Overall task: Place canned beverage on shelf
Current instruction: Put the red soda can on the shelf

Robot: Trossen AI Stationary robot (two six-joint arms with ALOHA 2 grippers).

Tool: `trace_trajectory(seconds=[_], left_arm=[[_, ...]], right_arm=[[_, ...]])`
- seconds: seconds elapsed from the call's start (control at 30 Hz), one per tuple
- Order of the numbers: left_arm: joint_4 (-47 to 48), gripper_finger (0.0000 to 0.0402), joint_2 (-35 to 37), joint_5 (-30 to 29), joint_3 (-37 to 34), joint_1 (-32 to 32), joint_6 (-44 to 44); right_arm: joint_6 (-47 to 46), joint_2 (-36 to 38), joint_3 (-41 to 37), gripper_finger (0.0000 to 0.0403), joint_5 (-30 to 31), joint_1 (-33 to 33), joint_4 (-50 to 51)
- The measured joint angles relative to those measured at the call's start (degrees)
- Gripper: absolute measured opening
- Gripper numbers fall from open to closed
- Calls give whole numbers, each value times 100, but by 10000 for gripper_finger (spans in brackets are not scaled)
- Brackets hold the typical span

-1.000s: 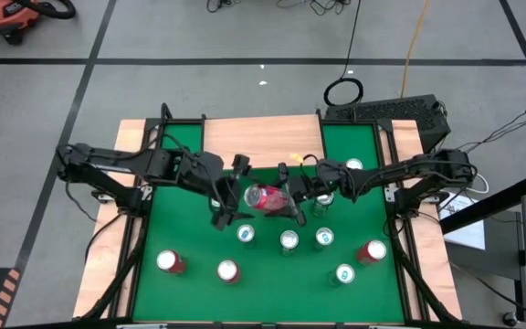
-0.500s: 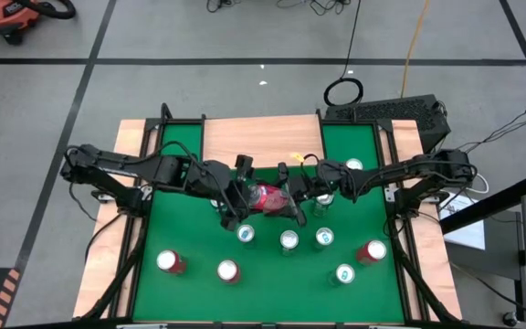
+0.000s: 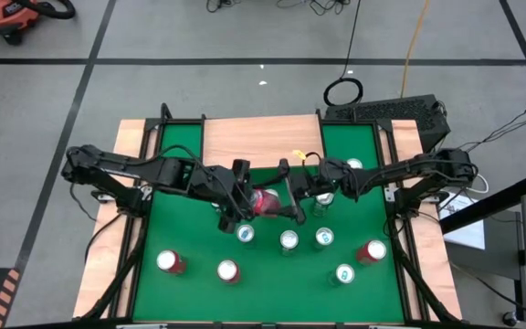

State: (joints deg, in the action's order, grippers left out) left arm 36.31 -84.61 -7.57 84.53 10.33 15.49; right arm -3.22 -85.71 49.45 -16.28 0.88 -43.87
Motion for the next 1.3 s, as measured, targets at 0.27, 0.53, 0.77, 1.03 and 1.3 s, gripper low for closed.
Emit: trace_trajectory(seconds=[0.27, 0.53, 0.77, 1.03, 1.3], left_arm=[[243, 281, 19, -532, 6, -2, -1001], [109, 282, 23, -1161, 11, -47, -2109], [-314, 283, 23, -1184, 22, -102, -2629], [-361, 283, -303, -1286, 22, -129, -3019], [-405, 283, -436, -1308, 22, -140, -3004]], right_arm=[[790, 146, 23, 374, 1323, -417, 772], [1311, 183, 362, 375, 3638, -1011, 1997], [1427, 179, 372, 375, 3884, -1062, 1975], [1465, 177, 372, 339, 3901, -998, 1943], [1423, 175, 369, 287, 3924, -998, 2203]])
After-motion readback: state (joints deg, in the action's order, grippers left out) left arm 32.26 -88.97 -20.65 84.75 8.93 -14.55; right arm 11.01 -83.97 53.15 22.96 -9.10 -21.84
